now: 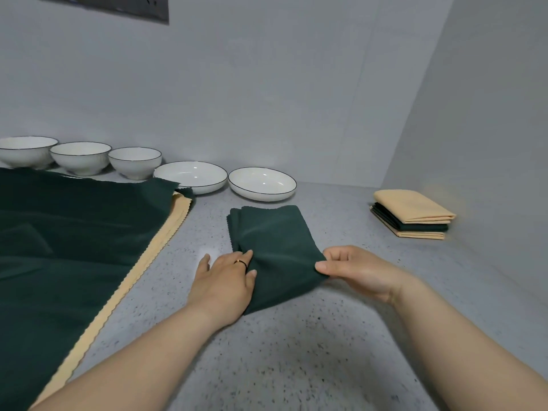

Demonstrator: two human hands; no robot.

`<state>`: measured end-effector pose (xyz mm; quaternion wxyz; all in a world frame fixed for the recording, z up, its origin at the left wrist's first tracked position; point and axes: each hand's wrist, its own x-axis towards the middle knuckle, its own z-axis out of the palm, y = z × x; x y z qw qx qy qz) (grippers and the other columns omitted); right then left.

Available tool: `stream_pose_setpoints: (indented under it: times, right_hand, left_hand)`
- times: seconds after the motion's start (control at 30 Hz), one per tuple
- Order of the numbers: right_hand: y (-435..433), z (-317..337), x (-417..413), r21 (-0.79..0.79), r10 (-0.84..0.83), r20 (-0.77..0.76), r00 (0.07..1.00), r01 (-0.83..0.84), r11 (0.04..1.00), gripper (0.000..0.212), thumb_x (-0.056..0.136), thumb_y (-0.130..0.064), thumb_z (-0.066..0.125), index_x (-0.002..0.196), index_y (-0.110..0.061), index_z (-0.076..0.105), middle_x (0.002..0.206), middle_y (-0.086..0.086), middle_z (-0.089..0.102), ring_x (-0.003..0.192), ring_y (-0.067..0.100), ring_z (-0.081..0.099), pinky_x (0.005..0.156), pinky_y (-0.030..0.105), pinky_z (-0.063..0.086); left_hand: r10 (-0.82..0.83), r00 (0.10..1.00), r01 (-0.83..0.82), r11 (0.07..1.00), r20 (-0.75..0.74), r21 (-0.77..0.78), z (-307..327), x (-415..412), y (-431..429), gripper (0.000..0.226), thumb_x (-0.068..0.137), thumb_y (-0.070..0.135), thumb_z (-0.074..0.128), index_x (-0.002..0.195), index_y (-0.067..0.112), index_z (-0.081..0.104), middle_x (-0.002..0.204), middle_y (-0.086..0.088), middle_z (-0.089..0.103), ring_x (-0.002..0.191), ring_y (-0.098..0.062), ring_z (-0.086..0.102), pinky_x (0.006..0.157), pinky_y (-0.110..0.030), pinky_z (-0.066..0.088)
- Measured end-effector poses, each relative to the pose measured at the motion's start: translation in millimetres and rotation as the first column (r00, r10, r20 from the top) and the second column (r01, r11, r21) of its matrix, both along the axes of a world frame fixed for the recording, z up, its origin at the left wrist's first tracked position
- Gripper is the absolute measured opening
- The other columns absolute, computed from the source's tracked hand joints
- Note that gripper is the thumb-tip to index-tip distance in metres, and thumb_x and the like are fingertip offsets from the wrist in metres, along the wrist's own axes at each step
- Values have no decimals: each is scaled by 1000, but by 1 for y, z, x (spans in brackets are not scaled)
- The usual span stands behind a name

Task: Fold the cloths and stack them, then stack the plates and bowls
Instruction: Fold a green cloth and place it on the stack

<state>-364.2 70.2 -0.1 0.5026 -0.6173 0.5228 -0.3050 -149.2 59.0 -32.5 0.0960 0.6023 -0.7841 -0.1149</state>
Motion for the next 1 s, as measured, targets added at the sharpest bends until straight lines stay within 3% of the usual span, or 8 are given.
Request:
stream_pose_setpoints:
  times: [0.1, 0.3, 0.43, 0.6, 0.7, 0.77, 0.93, 1.0]
  right_hand:
    - [9, -9, -3, 14, -46, 25, 999, 45, 999, 31, 63, -33, 68, 60, -16, 41, 58, -6, 46, 56, 5, 41, 55, 14, 33]
    - [6, 4, 9, 105, -134, -215, 967, 159, 982, 30, 91, -40, 50, 73, -18, 60, 59, -2, 45, 49, 8, 35, 53, 23, 24]
    - [2, 5, 13, 70, -147, -412, 899, 192, 979, 36, 90, -27, 55, 59, -15, 42, 43, -3, 45, 33, 9, 32, 39, 18, 24]
    - [4, 11, 5, 215, -77, -304, 949, 147, 965, 30, 93, -28, 50, 69, -11, 55, 44, -6, 59, 34, 7, 41, 35, 16, 26]
    - [-12, 10, 8, 172, -246, -241, 939, 290, 941, 32, 91, -34, 54, 85, -3, 61, 41, -6, 54, 34, 7, 39, 36, 18, 27]
    - [-25, 9, 14, 132, -342, -218, 914, 375, 918, 29, 89, -32, 56, 81, -4, 56, 42, -2, 47, 32, 9, 35, 36, 18, 24]
    - [-48, 2, 26, 27, -462, -175, 869, 473, 881, 32, 88, 1, 47, 59, -9, 40, 56, 6, 42, 42, 16, 37, 36, 14, 29]
    - [-52, -1, 30, -15, -495, -80, 865, 496, 868, 31, 87, 6, 44, 62, -10, 47, 61, 6, 50, 44, 15, 50, 37, 13, 37]
  left_hand:
    - [-7, 1000, 7, 1000, 10, -4, 0, 0, 1, 48, 101, 32, 17, 148, 22, 13, 153, 8, 19, 142, -9, 15, 117, -34, -1]
    - [-8, 1000, 8, 1000, -11, -13, 0, -1, 0, 48, 101, 33, 18, 148, 23, 14, 153, 9, 21, 141, -8, 16, 118, -34, -1]
    - [-13, 1000, 12, 1000, -19, -22, 1, 0, 2, 49, 101, 33, 20, 148, 24, 11, 153, 8, 22, 141, -8, 16, 117, -33, 0]
    - [-49, 998, 47, 998, -45, -39, 1, 3, 3, 54, 100, 34, 25, 148, 24, 5, 153, 6, 23, 141, -8, 18, 117, -28, 2]
    - [-74, 994, 71, 996, -79, -46, 2, 5, 4, 55, 100, 36, 26, 149, 23, 5, 153, 5, 24, 140, -10, 20, 116, -25, 3]
    - [-81, 989, 76, 996, -125, -38, 4, 6, 5, 55, 100, 38, 25, 149, 23, 6, 152, 5, 25, 139, -12, 23, 115, -23, 9]
    - [-65, 961, 67, 998, -269, -2, 1, 8, 1, 58, 97, 46, 26, 148, 25, 10, 151, 5, 29, 137, -14, 29, 111, -24, 22]
    - [-65, 948, 71, 997, -310, 8, 0, 9, 0, 59, 96, 46, 28, 148, 25, 9, 150, 5, 32, 135, -13, 32, 111, -24, 25]
